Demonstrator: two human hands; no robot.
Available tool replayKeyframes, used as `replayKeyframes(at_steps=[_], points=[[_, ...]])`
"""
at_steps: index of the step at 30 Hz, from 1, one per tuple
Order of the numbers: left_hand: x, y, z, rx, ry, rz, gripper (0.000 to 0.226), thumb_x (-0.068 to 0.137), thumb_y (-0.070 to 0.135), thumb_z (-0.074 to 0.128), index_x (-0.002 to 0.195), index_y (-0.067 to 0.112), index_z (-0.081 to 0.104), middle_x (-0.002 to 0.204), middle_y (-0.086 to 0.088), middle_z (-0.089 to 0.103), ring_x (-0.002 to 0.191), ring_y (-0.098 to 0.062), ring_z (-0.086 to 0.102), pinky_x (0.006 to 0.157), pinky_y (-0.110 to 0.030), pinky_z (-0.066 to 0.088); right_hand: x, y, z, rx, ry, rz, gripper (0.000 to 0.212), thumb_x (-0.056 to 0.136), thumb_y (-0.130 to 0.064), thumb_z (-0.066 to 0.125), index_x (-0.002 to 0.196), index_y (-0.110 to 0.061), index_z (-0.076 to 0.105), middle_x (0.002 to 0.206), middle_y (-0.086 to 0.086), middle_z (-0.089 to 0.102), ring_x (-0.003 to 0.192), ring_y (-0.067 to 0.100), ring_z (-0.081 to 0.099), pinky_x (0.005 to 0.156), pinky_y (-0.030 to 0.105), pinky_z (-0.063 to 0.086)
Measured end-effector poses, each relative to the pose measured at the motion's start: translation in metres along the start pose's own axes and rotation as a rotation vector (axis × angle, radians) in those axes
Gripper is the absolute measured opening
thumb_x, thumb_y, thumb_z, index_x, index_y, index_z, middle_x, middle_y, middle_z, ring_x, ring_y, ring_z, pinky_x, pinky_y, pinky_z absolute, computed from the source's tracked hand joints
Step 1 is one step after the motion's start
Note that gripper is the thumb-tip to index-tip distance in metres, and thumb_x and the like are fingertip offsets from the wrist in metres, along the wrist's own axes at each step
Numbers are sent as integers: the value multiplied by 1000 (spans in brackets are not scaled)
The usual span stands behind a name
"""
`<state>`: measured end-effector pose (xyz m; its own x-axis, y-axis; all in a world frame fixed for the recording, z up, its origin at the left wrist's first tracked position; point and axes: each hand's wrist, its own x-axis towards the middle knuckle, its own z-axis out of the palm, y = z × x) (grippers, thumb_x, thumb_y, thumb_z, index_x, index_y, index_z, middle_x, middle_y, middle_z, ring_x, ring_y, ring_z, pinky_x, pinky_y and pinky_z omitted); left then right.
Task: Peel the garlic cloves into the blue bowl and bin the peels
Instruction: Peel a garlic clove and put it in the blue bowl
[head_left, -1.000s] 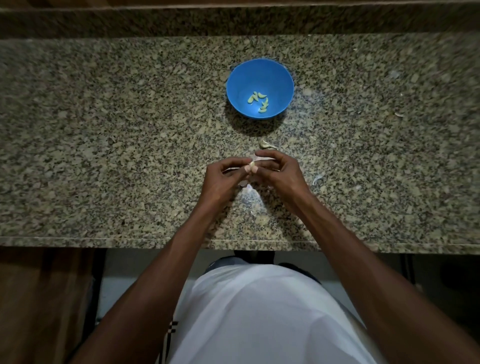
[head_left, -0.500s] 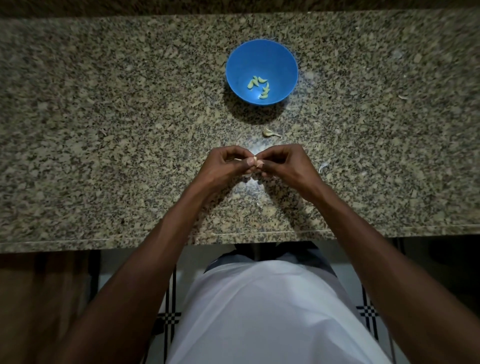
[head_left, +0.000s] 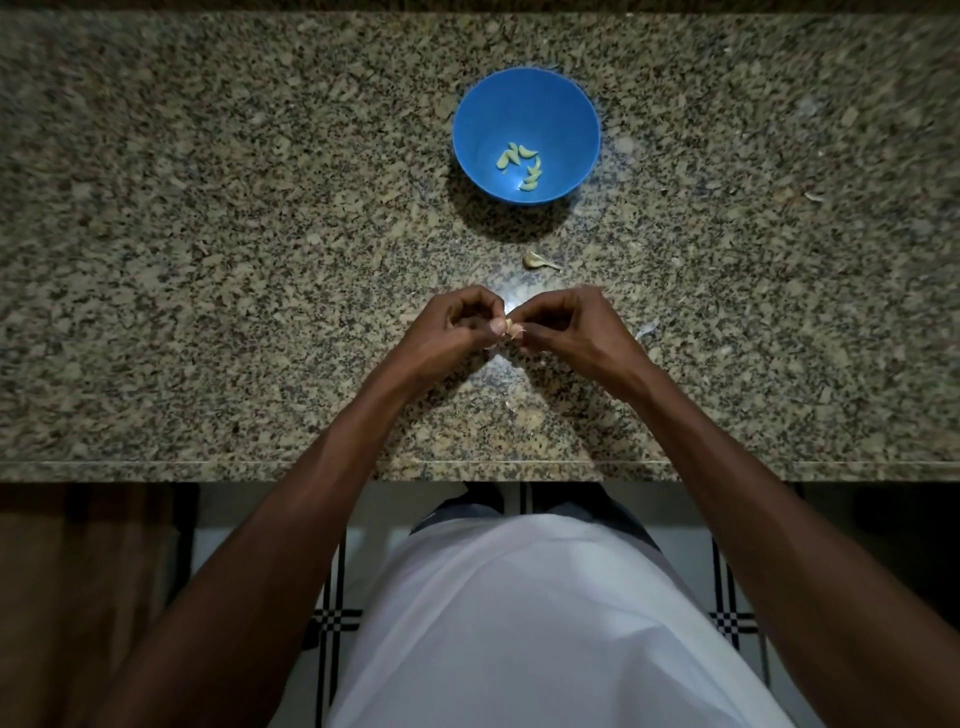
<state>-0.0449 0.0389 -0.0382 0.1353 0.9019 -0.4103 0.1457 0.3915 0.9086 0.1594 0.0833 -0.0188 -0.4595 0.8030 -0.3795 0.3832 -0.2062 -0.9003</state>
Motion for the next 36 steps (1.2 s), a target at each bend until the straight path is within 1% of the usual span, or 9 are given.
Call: replayKeyframes(at_steps=[6, 10, 14, 18, 23, 25, 28, 32, 36], points=[[-1, 3, 2, 1, 1, -38, 6, 102, 16, 61, 99, 13, 65, 103, -21, 67, 91, -25, 62, 81, -40, 50, 0, 4, 0, 128, -41, 45, 18, 93, -10, 77, 108, 0, 78, 96, 17, 79, 88, 34, 77, 83, 39, 64], [-3, 5, 12, -27, 94, -53, 11, 105, 17, 56, 98, 19, 64, 96, -6, 68, 87, -17, 61, 75, -31, 50, 0, 6, 3, 354, -49, 138, 22, 96, -6, 72, 118, -4, 73, 99, 20, 77, 85, 26, 75, 76, 33, 61], [-8, 0, 26, -91, 258, -92, 8, 104, 13, 59, 102, 16, 66, 99, -4, 72, 90, -17, 67, 80, -38, 55, -2, 8, 9, 415, -26, 156, 20, 96, -8, 73, 116, -7, 75, 100, 19, 78, 87, 26, 74, 81, 42, 65], [-17, -3, 30, -150, 352, -84, 3, 102, 7, 61, 103, 10, 63, 87, 4, 70, 76, -6, 66, 71, -27, 56, -1, 9, 12, 510, 37, 243, 21, 95, -5, 73, 116, -1, 72, 110, 22, 77, 98, 33, 75, 91, 49, 62], [-26, -6, 27, -80, 406, -148, 10, 95, 1, 69, 103, 8, 70, 99, -12, 74, 87, -22, 69, 84, -51, 61, 1, 11, 9, 600, 55, 333, 23, 94, -1, 73, 116, 1, 73, 113, 23, 75, 93, 25, 74, 102, 50, 58], [-28, -4, 27, -11, 423, -143, 13, 93, 0, 70, 101, 10, 73, 101, -9, 75, 91, -22, 70, 88, -53, 59, 1, 11, 8, 624, 29, 340, 25, 93, -2, 74, 118, 1, 73, 116, 26, 74, 97, 27, 74, 100, 45, 60], [-29, 0, 27, 52, 448, -99, 10, 91, 7, 75, 100, 12, 77, 97, -2, 77, 93, -18, 73, 88, -47, 62, 2, 11, 7, 692, 9, 324, 29, 94, -2, 74, 123, -3, 72, 110, 21, 76, 94, 24, 75, 92, 37, 63], [-31, 4, 27, 85, 487, -33, 13, 86, 19, 83, 98, 13, 80, 88, -3, 78, 81, -20, 75, 75, -42, 65, 2, 10, 7, 710, -9, 323, 24, 94, -3, 73, 117, 0, 74, 111, 20, 77, 98, 23, 76, 81, 26, 62], [-33, 7, 24, 127, 436, 118, 26, 87, 10, 81, 113, 13, 78, 109, 2, 75, 89, -10, 72, 75, -23, 61, 1, 8, 8, 640, 3, 342, 19, 92, -12, 77, 110, -4, 78, 109, 17, 78, 92, 17, 75, 73, 23, 60]])
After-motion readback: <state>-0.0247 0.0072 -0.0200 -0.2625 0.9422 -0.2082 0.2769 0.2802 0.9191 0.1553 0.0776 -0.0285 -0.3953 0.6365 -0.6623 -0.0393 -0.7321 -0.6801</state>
